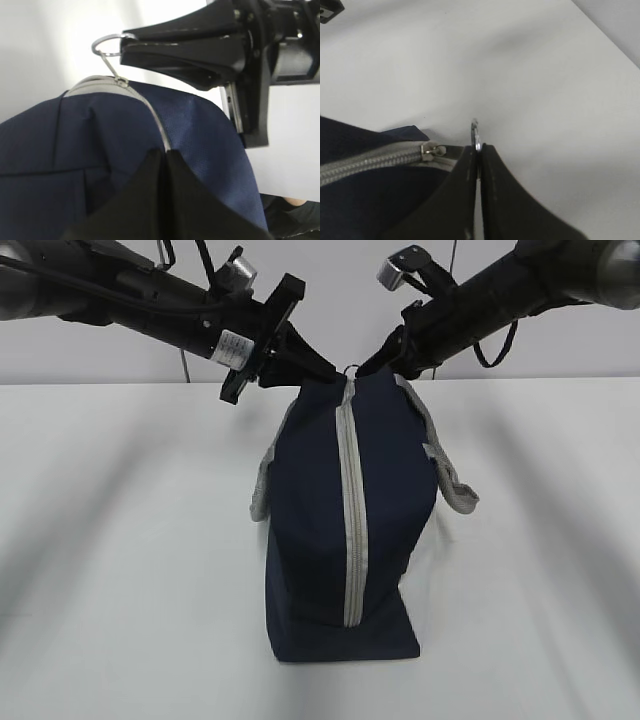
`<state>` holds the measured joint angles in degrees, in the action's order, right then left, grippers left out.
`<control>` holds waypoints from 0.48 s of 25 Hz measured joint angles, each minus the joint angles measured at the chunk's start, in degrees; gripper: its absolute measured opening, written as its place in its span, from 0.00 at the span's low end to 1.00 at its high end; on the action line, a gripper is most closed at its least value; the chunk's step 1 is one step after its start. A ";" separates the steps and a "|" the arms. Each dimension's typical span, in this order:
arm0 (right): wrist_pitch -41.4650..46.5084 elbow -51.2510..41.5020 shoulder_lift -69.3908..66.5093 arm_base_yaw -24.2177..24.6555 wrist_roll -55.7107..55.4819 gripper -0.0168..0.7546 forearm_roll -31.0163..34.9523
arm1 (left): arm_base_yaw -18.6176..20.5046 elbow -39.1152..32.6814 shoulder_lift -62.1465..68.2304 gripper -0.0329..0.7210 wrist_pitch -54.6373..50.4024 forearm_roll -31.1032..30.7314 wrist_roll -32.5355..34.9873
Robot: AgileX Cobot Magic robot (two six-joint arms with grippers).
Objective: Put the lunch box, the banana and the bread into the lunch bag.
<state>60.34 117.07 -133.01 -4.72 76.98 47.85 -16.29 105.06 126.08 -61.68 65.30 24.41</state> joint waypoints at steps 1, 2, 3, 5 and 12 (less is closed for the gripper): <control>0.00 -0.05 -0.41 0.00 0.00 0.00 0.25 | 0.00 0.00 0.00 0.04 -0.29 0.21 0.42; 0.00 -0.05 -0.67 0.00 0.00 0.00 0.39 | 0.00 0.00 0.00 0.04 -0.50 0.34 0.65; 0.00 -0.05 -0.96 0.00 0.00 0.00 0.41 | 0.00 0.00 0.00 0.04 -0.86 0.52 0.91; 0.00 -0.05 -1.67 0.13 0.00 0.00 0.65 | 0.00 0.00 0.00 0.04 -1.22 0.79 1.09; 0.30 0.03 -2.52 0.17 0.13 0.00 0.54 | 0.00 2.37 0.68 0.04 -2.94 0.69 1.67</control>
<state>60.64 117.10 -135.53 -4.55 77.11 48.38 -16.29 107.43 126.75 -64.62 65.99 26.08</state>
